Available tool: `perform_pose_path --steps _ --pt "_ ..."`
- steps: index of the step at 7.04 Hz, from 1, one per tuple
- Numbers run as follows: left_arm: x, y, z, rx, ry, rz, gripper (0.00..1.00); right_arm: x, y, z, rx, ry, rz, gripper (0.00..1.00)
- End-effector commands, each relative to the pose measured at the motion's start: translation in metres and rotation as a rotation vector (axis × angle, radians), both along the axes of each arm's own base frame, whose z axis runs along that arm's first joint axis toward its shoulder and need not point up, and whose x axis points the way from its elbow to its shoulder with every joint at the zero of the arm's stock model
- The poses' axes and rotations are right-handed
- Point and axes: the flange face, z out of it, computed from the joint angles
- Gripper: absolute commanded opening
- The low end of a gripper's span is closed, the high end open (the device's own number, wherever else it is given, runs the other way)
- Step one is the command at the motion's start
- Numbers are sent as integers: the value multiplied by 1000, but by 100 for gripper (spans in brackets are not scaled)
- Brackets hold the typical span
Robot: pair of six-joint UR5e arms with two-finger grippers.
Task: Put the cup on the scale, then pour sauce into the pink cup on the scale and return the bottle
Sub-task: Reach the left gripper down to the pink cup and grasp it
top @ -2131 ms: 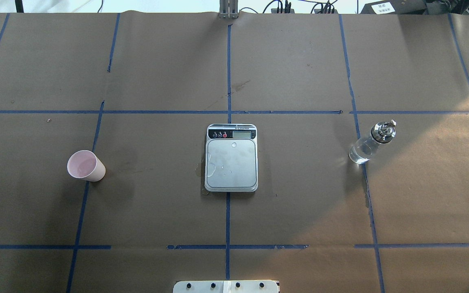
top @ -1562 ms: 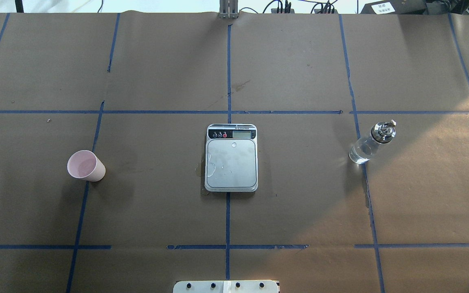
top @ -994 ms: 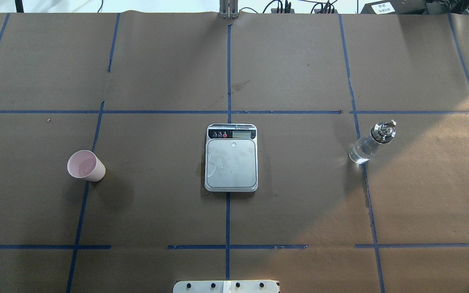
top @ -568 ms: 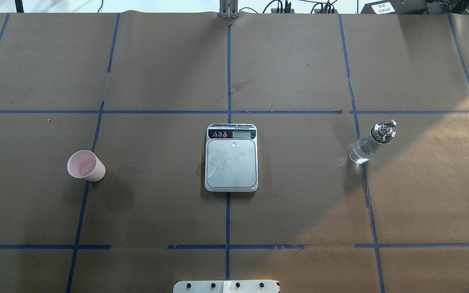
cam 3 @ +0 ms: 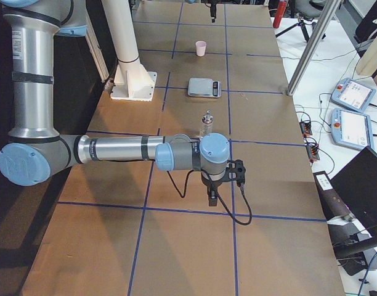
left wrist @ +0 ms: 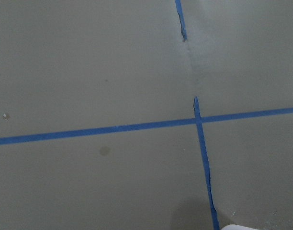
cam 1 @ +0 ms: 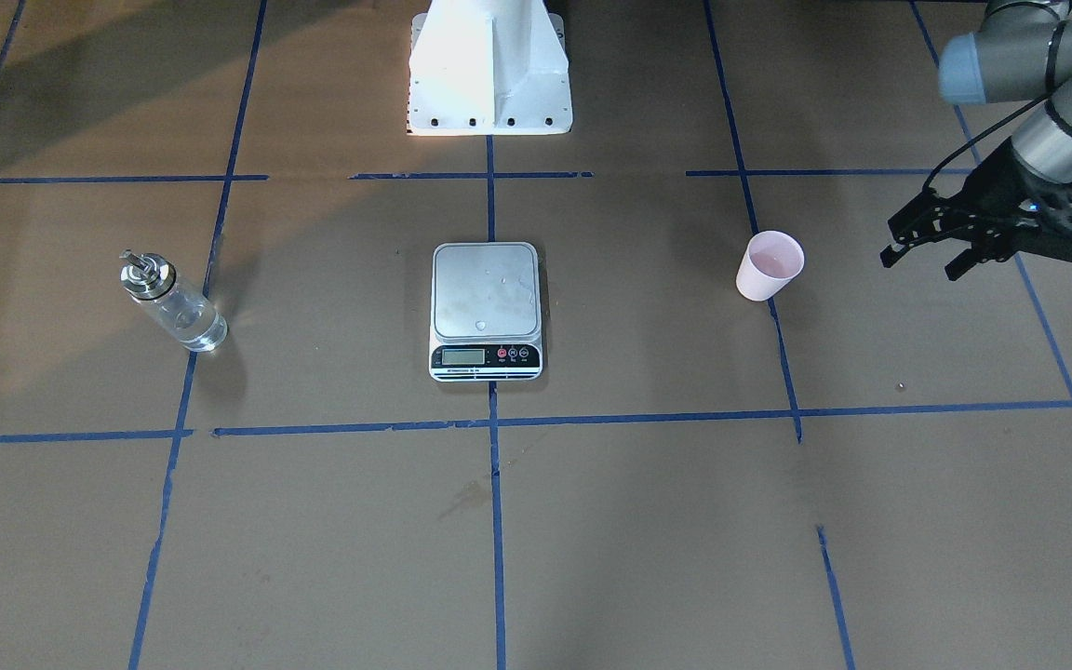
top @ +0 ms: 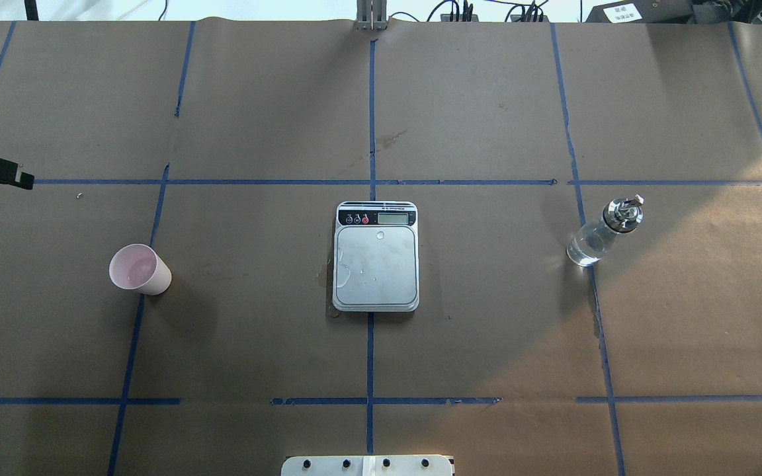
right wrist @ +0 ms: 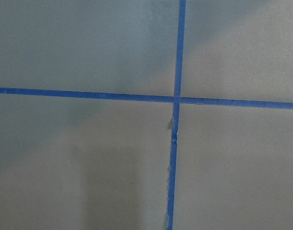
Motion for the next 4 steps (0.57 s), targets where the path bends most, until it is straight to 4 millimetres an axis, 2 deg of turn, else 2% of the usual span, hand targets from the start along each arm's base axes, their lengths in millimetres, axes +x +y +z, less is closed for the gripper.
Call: perform_pose_path --steps 1,4 --pt "56 25 -6 -105 -5 -9 100 0 0 -1 3 3 0 100" --pt "84 32 -13 -119 -6 10 100 0 0 -1 0 5 0 100"
